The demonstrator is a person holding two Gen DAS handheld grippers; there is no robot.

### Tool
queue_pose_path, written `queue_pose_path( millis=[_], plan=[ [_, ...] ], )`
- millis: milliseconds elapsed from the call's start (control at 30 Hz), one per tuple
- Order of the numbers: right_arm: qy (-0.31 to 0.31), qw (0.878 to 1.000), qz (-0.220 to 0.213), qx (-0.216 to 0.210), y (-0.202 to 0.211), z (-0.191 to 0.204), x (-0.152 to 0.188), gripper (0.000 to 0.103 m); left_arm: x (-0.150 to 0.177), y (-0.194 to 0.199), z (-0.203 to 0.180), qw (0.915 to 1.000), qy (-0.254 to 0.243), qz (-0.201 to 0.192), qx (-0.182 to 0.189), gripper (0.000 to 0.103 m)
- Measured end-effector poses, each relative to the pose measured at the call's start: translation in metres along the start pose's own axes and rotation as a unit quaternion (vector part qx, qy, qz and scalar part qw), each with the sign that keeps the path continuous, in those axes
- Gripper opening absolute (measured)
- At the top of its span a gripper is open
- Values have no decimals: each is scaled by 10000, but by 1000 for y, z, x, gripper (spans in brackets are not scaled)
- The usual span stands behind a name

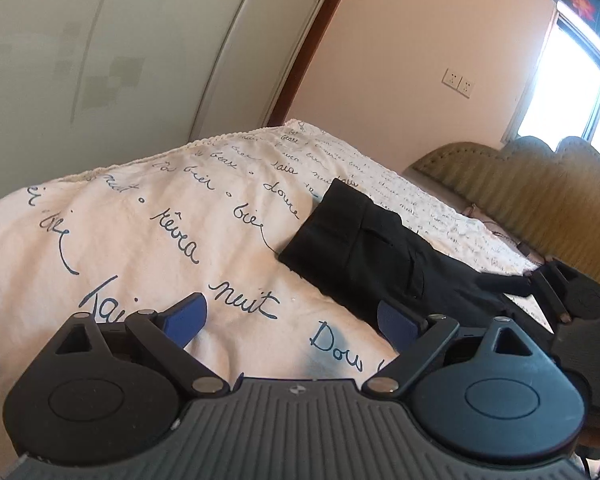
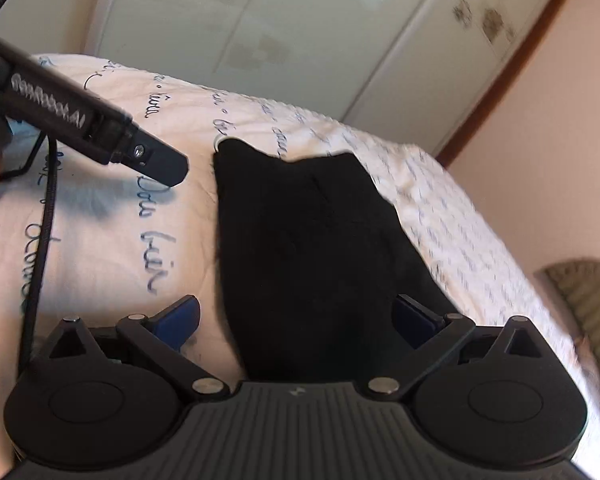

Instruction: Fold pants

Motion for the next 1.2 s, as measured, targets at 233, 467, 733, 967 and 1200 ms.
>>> queue_pose_path(
  millis=[233, 467, 733, 967, 1200],
  plan=[
    [455, 9984, -34, 337, -40, -1, -26, 103, -1, 2, 3, 9998, 186, -68, 93, 94],
    [972, 9943, 37, 440, -51, 8, -43, 102, -1, 2, 6, 9991, 371, -88, 194, 95],
    [1128, 9924, 50, 495, -51, 12, -42, 101, -1, 3, 8, 9984, 493, -122, 262, 95],
    [960, 9951, 15, 249, -58, 15, -41, 51, -1, 3, 9, 9982, 517, -113, 266, 95],
    [496, 9988, 32, -35, -57, 15, -41, 22, -4, 3, 11, 9974, 644, -62, 319, 95]
  ],
)
Point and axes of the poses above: each gripper's, at about its wrist camera, not at the fingertips, and y roughly against the way its jaws point, z to its left, x to its underside, the point moved 8 cm from there along -y, roughly the way its jaws point, and after that the axes turned 6 degrees about -x, right-handed, at the moved point
